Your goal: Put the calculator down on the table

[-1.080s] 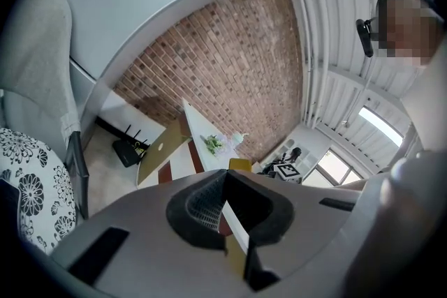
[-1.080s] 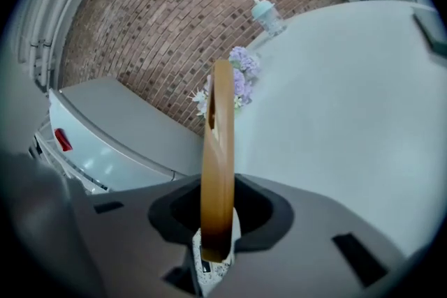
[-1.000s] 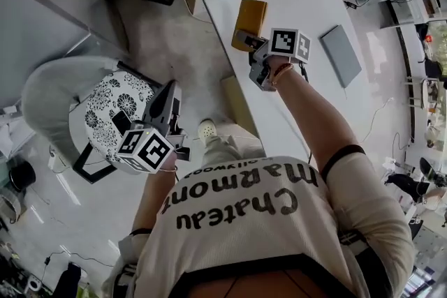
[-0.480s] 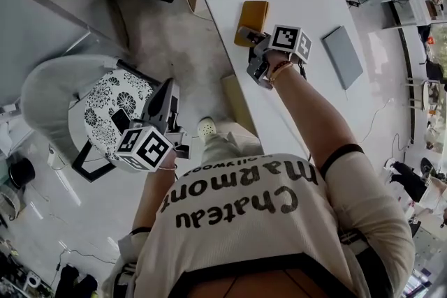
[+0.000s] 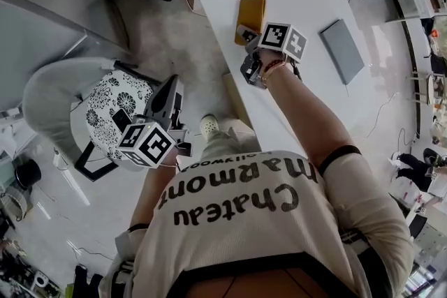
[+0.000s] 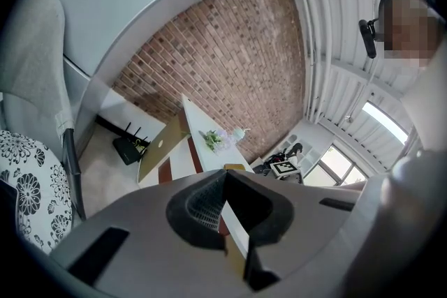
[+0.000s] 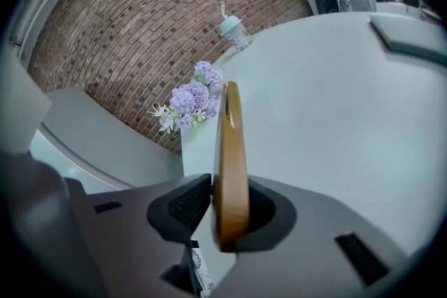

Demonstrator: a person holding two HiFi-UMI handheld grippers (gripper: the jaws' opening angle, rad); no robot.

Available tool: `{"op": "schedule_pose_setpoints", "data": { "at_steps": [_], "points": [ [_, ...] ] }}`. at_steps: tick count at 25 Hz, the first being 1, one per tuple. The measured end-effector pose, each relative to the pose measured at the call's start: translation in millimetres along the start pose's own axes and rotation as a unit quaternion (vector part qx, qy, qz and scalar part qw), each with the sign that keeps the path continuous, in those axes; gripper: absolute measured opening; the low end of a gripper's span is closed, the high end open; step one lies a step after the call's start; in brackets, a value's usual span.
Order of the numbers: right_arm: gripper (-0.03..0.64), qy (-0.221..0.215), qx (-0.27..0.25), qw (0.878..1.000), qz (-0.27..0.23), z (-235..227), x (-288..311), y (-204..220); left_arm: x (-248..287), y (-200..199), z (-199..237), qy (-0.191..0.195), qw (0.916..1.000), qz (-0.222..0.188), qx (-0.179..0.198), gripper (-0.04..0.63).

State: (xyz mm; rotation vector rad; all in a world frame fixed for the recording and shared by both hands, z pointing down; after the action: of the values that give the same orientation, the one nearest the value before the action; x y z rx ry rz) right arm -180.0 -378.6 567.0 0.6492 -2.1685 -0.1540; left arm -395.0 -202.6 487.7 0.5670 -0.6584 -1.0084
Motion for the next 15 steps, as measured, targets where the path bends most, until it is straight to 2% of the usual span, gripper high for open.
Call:
{"op": "schedule_pose_setpoints", "data": {
  "at_steps": [4,12,15],
  "points": [
    [0.131,0.031,-0.008,0.999,-0.013,-3.8,-7.9,1.5,5.9,3.7,-9.6,0.01,0.9999,0.009,0.005,0.002],
    [0.187,0.053,0.019,0.998,-0.016,-9.4,-14.8,1.4,21.0,5.8,-18.3,0.023,0.9995,0.02,0.006,0.002],
    [0.228,0.05,0.036,0.998,-0.013,-7.4,-16.1,3.0,22.7,5.7,-19.9,0.028,0.9994,0.021,0.006,0.002]
  ]
}}
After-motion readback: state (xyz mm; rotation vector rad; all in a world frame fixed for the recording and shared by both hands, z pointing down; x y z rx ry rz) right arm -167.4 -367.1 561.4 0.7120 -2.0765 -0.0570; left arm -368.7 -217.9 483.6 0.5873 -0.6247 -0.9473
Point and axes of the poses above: the fingertips, and each gripper's own axes: x forward along the fingers, z to its left, y out of its underside, the point moved 4 cm from there along -x, backward along the fingers, and after that the axes turned 5 degrees about x, right-handed, at the moved point
